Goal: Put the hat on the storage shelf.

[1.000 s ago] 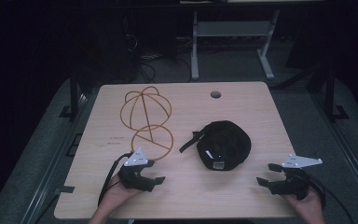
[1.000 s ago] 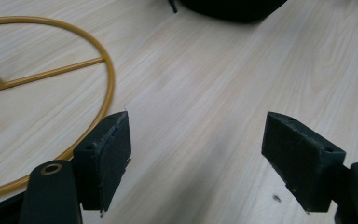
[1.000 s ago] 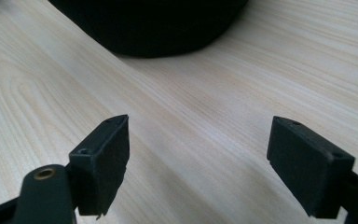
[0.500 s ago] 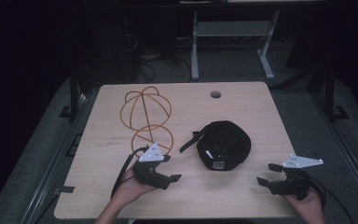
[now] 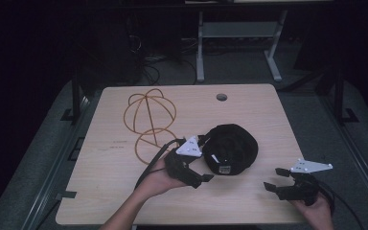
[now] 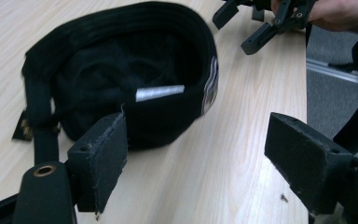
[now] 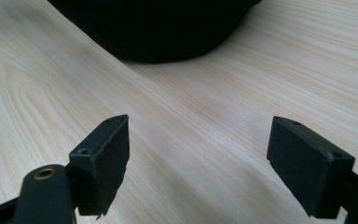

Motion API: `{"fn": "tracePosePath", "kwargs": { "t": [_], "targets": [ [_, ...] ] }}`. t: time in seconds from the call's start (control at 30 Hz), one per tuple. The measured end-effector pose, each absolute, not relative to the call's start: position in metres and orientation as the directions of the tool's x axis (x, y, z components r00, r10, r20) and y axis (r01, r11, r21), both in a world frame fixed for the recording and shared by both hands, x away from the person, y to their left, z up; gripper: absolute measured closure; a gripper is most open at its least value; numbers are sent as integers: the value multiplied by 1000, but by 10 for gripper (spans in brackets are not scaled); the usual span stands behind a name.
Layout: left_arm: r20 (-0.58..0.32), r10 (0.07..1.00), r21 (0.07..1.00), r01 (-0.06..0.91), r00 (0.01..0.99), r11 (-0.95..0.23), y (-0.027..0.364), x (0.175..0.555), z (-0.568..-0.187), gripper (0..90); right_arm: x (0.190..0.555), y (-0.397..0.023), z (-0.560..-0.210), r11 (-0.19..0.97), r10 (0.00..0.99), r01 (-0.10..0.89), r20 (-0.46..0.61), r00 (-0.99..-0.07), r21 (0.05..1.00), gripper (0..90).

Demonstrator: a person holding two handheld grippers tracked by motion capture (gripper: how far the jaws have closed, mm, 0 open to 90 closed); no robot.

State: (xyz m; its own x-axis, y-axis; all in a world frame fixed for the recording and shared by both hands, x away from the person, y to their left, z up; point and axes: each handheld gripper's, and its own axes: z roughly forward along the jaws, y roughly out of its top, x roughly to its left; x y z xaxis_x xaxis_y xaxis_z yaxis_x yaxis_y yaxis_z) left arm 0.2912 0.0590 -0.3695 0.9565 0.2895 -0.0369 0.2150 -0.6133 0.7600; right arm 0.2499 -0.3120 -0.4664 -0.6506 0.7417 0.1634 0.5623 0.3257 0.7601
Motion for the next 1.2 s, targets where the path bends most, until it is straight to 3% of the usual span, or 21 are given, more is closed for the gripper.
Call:
{"fn": "tracePosePath", "kwargs": {
  "t": [0.47, 0.73, 1.2],
  "targets": [
    [-13, 217, 684, 167, 976, -710, 17, 307, -365, 239, 249, -315, -465, 309, 742, 555, 170, -649, 772, 208],
    [-45, 199, 624, 183, 979, -760, 4, 318, -378, 260, 249, -314, -466, 319, 738, 554, 166, -654, 769, 208],
    [-36, 135, 541, 133, 990, -830, -2, 317, -401, 497, 250, -311, -467, 334, 731, 555, 162, -662, 762, 208]
  ]
}}
